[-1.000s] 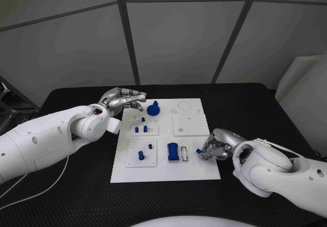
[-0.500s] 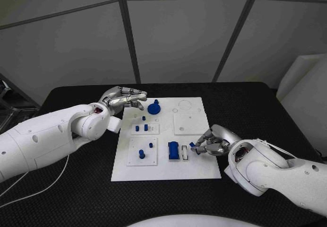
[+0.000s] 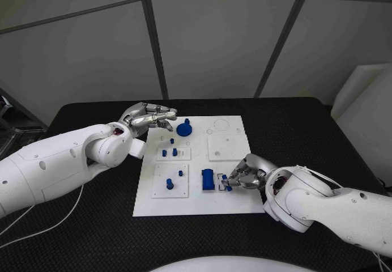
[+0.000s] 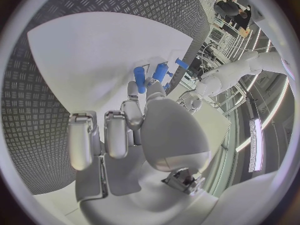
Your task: Assemble the parts on the task board
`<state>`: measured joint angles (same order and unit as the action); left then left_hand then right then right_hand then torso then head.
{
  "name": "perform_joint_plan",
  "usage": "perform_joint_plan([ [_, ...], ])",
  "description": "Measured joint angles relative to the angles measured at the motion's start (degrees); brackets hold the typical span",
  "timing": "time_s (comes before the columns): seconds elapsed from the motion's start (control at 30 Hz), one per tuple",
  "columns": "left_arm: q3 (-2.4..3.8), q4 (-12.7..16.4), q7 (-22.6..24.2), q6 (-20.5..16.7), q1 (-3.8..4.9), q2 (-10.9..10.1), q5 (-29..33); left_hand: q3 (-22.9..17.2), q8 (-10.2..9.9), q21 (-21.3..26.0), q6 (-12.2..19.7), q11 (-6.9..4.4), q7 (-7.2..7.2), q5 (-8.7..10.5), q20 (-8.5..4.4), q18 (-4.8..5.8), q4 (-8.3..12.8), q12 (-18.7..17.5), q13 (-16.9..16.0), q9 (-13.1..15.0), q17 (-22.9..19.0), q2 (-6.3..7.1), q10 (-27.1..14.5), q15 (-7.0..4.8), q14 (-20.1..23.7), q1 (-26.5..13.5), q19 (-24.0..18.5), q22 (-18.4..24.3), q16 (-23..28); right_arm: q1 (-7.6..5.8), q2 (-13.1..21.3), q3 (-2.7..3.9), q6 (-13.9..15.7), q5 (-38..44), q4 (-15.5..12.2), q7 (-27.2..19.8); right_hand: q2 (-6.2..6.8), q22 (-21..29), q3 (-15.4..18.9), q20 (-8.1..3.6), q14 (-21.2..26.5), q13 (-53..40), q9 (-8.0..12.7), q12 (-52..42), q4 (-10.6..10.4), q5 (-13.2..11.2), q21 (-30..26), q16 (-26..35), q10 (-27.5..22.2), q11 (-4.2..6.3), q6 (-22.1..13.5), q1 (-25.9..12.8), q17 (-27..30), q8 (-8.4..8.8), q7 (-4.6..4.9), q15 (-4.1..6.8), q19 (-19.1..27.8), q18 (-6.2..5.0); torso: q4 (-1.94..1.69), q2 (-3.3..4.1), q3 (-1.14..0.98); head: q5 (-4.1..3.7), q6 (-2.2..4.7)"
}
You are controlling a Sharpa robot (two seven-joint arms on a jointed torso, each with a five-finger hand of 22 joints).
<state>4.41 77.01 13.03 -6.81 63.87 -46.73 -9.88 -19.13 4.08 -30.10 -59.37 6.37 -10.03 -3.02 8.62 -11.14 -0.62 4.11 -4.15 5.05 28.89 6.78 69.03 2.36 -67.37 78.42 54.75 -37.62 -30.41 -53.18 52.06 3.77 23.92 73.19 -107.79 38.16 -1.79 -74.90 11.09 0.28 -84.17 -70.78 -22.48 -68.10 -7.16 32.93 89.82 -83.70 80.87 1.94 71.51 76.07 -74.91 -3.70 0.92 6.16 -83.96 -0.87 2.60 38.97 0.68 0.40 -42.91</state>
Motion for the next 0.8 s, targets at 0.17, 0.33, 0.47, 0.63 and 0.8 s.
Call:
perform_joint_plan([
  [0.17, 0.0, 0.0, 0.0, 0.0, 0.0, 0.0, 0.0, 0.0, 0.0, 0.0, 0.0, 0.0, 0.0, 0.0, 0.0, 0.01, 0.0, 0.0, 0.0, 0.0, 0.0, 0.0, 0.0, 0.0, 0.0, 0.0, 0.0, 0.0, 0.0, -0.05, -0.9, 0.04, -0.7, -0.2, 0.7, 0.9, 0.42, 0.0, 0.3, 0.0, -0.1, -0.7, -0.3, -0.2, -0.7, -0.2, 0.0, 0.0, 0.3, 0.32, 0.3, -1.0, 0.0, -0.28, -0.31, 0.09, 0.0, 0.0, 0.0, -0.02, -0.01, -0.03, -0.07],
  [0.33, 0.0, 0.0, 0.0, 0.0, 0.01, 0.1, 0.0, 0.0, 0.0, 0.0, 0.0, 0.0, 0.0, 0.0, 0.0, 0.0, 0.0, 0.0, 0.0, 0.0, 0.0, 0.0, 0.0, 0.0, 0.0, 0.0, 0.0, 0.1, 0.0, -0.13, -1.6, 0.12, -0.7, 0.0, 1.1, 1.1, 0.43, 0.0, 0.3, 0.0, -0.1, -0.7, -0.2, -0.2, -0.7, -0.3, 0.0, 0.0, 0.3, 0.32, 0.3, -1.0, 0.0, -0.3, -0.32, 0.09, 0.0, 0.0, -0.04, -0.04, -0.03, -0.01, -0.18],
  [0.47, 0.01, 0.0, 0.0, 0.0, 0.01, 0.1, 0.0, 0.0, 0.0, 0.0, 0.0, 0.0, 0.0, 0.0, 0.0, 0.0, 0.0, 0.0, 0.0, 0.0, 0.0, 0.0, 0.0, 0.0, 0.0, 0.0, 0.0, 0.1, 0.0, -0.14, -2.0, 0.12, -0.7, 0.2, 1.3, 1.2, 0.43, 0.0, 0.3, 0.0, -0.1, -0.7, 0.0, -0.2, -0.7, -0.3, 0.0, 0.0, 0.3, 0.34, 0.3, -1.0, 0.0, -0.29, -0.32, 0.09, 0.0, 0.0, -0.04, -0.04, -0.03, 0.1, -0.19],
  [0.63, 0.01, 0.0, 0.0, 0.0, 0.01, 0.1, 0.0, 0.0, 0.0, 0.0, 0.0, 0.0, 0.0, 0.0, 0.0, 0.0, 0.0, 0.0, 0.0, 0.0, 0.0, 0.0, 0.0, 0.0, 0.0, 0.0, 0.0, 0.1, 0.0, -0.13, -2.3, 0.11, -0.6, 0.4, 1.5, 1.4, 0.43, 0.0, 0.3, 0.0, -0.1, -0.7, -0.2, -0.4, -0.7, -0.3, 0.0, 0.0, 0.4, 0.42, 0.5, -1.0, 0.0, -0.3, -0.13, 0.09, 0.0, 0.0, -0.04, -0.04, -0.03, 0.15, -0.21],
  [0.8, 0.01, -0.1, -0.1, 0.0, 0.01, 0.1, 0.0, 0.0, 0.0, 0.0, 0.0, 0.0, 0.0, 0.0, 0.0, 0.01, 0.0, 0.0, 0.0, 0.0, 0.0, 0.0, 0.0, 0.0, 0.0, 0.0, 0.0, 0.1, 0.0, -0.13, -2.5, 0.13, -0.6, 0.5, 1.7, 1.6, 0.73, 0.0, 0.5, 0.0, -0.1, -0.7, -0.2, -0.4, -1.2, -0.3, 0.0, 0.0, 0.4, 0.42, 0.5, -1.3, 0.0, -0.52, -0.14, 0.11, 0.0, 0.0, -0.04, -0.06, -0.03, 0.23, -0.3],
])
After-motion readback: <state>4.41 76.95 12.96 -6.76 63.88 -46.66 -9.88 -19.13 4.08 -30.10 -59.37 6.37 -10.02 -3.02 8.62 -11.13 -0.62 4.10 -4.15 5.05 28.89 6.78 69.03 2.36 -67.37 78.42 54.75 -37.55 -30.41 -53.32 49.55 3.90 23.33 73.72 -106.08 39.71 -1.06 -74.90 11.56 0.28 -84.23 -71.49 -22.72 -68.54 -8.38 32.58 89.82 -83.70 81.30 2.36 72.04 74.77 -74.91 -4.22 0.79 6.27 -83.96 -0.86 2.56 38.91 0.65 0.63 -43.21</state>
